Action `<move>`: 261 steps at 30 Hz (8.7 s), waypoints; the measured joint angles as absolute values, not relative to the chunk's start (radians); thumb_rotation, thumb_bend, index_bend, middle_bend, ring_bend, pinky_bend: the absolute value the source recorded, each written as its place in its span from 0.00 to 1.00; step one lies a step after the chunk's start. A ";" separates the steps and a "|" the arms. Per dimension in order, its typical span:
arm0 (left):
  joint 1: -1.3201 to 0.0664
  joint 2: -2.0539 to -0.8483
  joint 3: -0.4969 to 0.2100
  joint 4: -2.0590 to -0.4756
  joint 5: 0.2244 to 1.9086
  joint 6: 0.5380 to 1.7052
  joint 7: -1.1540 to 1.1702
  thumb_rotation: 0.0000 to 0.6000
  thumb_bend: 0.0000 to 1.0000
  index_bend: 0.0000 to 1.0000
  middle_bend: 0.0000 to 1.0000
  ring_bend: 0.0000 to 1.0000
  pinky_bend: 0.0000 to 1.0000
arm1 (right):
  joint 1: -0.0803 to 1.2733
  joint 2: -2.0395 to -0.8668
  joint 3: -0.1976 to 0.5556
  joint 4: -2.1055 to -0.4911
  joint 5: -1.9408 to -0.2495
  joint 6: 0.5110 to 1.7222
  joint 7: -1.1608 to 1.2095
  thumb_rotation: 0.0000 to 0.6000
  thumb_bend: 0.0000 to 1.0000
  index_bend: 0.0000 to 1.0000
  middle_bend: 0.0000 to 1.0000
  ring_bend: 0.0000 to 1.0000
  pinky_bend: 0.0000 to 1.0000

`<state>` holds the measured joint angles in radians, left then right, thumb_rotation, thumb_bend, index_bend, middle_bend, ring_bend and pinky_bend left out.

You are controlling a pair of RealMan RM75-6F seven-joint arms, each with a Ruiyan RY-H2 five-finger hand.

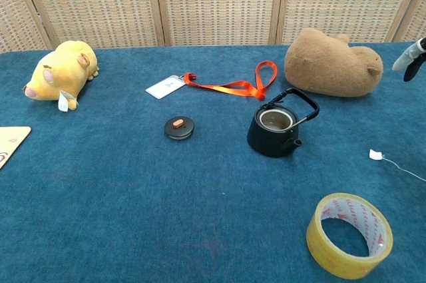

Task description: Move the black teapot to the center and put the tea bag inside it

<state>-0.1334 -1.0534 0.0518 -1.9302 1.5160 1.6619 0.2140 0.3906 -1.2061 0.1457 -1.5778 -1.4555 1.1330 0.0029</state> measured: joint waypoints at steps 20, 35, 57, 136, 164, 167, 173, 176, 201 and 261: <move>-0.125 -1.037 -0.009 -1.956 1.516 1.615 0.235 1.00 0.42 0.00 0.00 0.00 0.00 | 0.544 -1.253 0.151 -1.483 -1.346 0.901 -0.052 1.00 0.39 0.53 0.80 0.90 0.99; -0.124 -1.039 -0.034 -1.971 1.520 1.591 0.254 1.00 0.42 0.00 0.00 0.00 0.00 | 0.579 -1.317 0.135 -1.410 -1.204 0.833 -0.145 1.00 0.41 0.54 0.81 0.91 0.99; -0.109 -1.036 -0.043 -1.962 1.517 1.561 0.236 1.00 0.42 0.00 0.00 0.00 0.00 | 0.617 -1.420 0.112 -1.327 -1.095 0.812 -0.281 1.00 0.41 0.54 0.81 0.91 0.99; -0.088 -1.049 -0.065 -1.896 1.494 1.535 0.157 1.00 0.42 0.00 0.00 0.00 0.00 | 0.664 -1.502 0.091 -1.259 -0.937 0.807 -0.392 1.00 0.64 0.66 0.85 0.93 1.00; -0.098 -1.052 -0.070 -1.917 1.503 1.524 0.179 1.00 0.42 0.00 0.00 0.00 0.00 | 0.609 -1.364 0.115 -1.444 -1.067 0.936 -0.298 1.00 0.68 0.71 0.86 0.93 1.00; -0.099 -1.053 -0.069 -1.919 1.504 1.524 0.182 1.00 0.42 0.00 0.00 0.00 0.00 | 0.599 -1.334 0.118 -1.480 -1.088 0.957 -0.286 1.00 0.68 0.71 0.86 0.93 1.00; -0.100 -1.055 -0.068 -1.924 1.506 1.522 0.188 1.00 0.42 0.00 0.00 0.00 0.00 | 0.580 -1.285 0.127 -1.539 -1.122 0.994 -0.258 1.00 0.68 0.72 0.86 0.93 1.00; -0.099 -1.056 -0.067 -1.926 1.506 1.522 0.188 1.00 0.42 0.00 0.00 0.00 0.00 | 0.571 -1.256 0.133 -1.572 -1.142 1.011 -0.242 1.00 0.68 0.72 0.86 0.93 1.00; -0.087 -1.061 -0.060 -1.910 1.501 1.529 0.170 1.00 0.42 0.00 0.00 0.00 0.00 | 0.597 -1.154 0.200 -1.707 -1.187 1.015 -0.185 1.00 0.68 0.73 0.86 0.93 1.00; -0.088 -1.095 -0.052 -1.847 1.484 1.502 0.113 1.00 0.42 0.00 0.00 0.00 0.00 | 0.879 -1.052 0.299 -1.895 -0.967 0.826 -0.229 1.00 0.68 0.74 0.87 0.93 1.00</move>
<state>-0.0878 -1.0946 -0.0519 -1.8467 1.4841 1.5022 0.1130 0.8788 -1.0521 0.2986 -1.8954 -0.9667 0.8258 -0.2291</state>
